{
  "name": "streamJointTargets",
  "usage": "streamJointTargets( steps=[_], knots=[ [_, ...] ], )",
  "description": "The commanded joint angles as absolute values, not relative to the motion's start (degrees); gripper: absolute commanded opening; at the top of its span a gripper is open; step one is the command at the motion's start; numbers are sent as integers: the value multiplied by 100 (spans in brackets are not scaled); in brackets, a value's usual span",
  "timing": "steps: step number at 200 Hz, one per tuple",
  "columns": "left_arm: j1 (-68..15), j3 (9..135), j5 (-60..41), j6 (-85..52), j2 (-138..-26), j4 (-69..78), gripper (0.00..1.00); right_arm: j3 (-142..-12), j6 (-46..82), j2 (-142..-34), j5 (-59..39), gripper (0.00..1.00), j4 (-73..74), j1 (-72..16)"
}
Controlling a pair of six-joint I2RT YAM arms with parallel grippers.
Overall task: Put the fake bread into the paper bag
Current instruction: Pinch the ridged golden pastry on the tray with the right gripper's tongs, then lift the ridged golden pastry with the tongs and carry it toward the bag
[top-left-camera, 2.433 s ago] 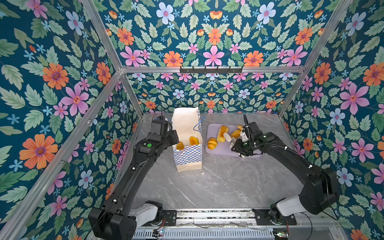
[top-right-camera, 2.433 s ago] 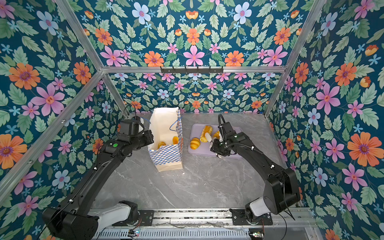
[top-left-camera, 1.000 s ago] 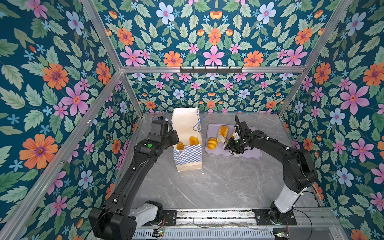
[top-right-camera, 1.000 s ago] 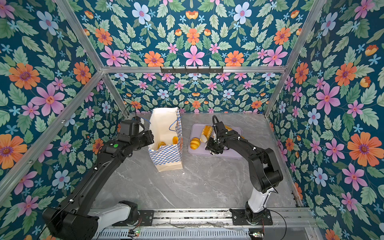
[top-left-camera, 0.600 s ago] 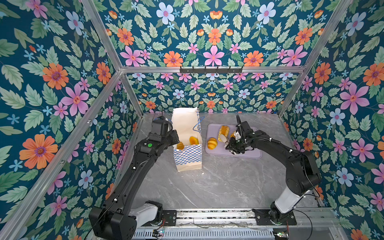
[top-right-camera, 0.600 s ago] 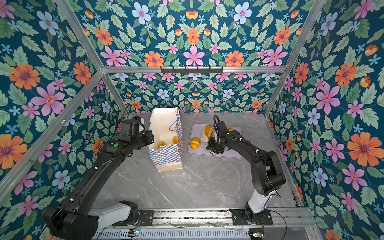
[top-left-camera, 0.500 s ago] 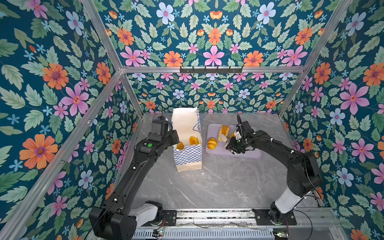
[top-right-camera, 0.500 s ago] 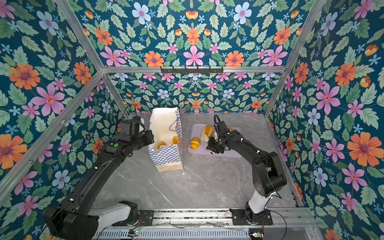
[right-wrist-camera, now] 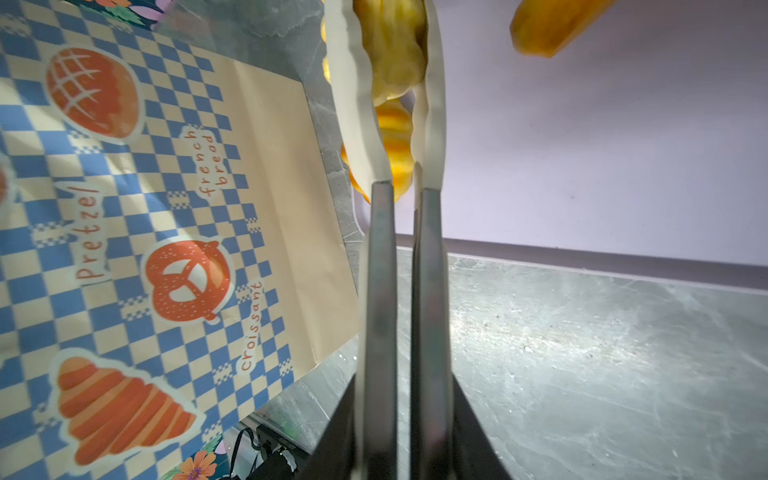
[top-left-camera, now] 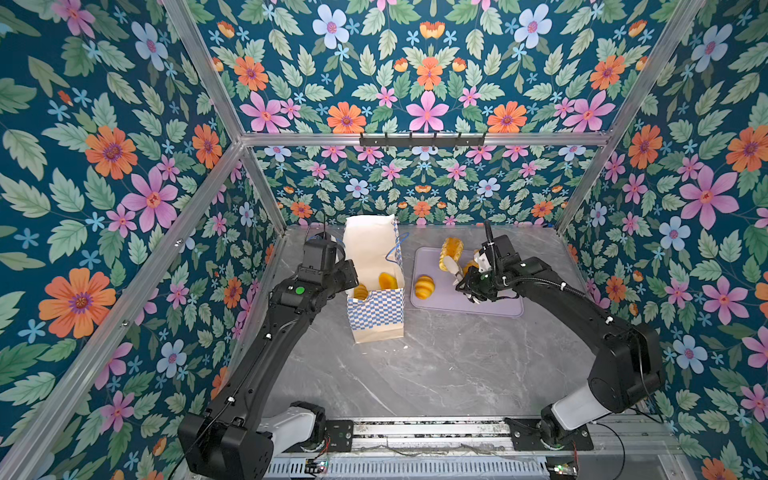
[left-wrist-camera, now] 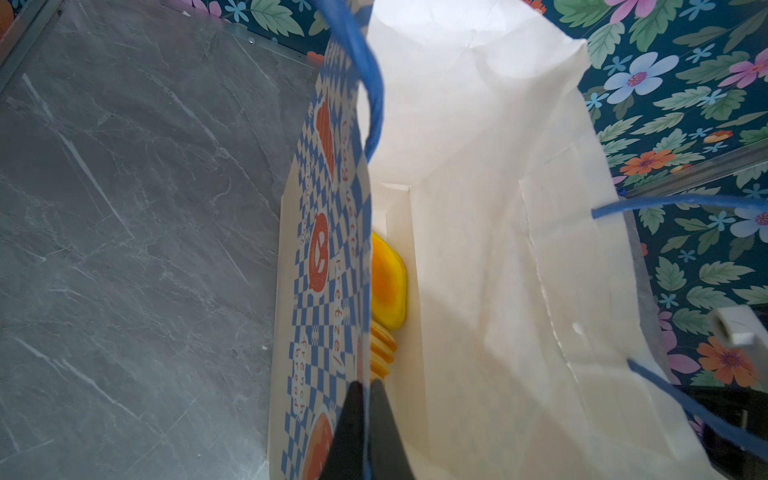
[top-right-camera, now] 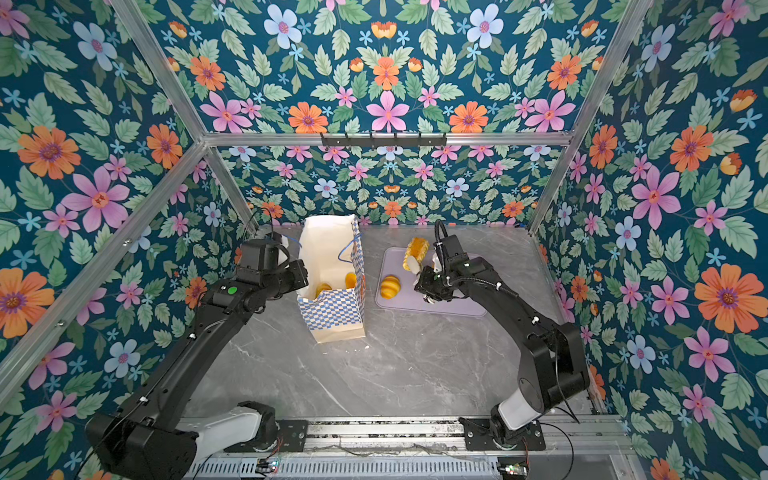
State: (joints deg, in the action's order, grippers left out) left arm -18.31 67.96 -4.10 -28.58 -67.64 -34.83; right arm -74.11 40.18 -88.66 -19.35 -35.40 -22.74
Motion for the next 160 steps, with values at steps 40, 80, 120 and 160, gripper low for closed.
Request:
streamJointTargets(
  steps=[40, 80, 120, 160],
  knots=[
    [-1828, 6839, -397, -2873, -6748, -3533, 5, -7714, 3835, -8446, -1811, 24, -3863, -2276],
    [-1828, 6844, -398, -2882, -6734, -3533, 5, -7977, 3746, -8198, -1736, 24, -4107, -2276],
    [-1830, 6856, -371, -2909, -6717, -3533, 5, -8283, 3641, -8001, -1688, 24, -4378, -2272],
    [-1824, 6882, -361, -2932, -6715, -3542, 5, -8600, 3544, -7802, -1670, 25, -4611, -2275]
  ],
)
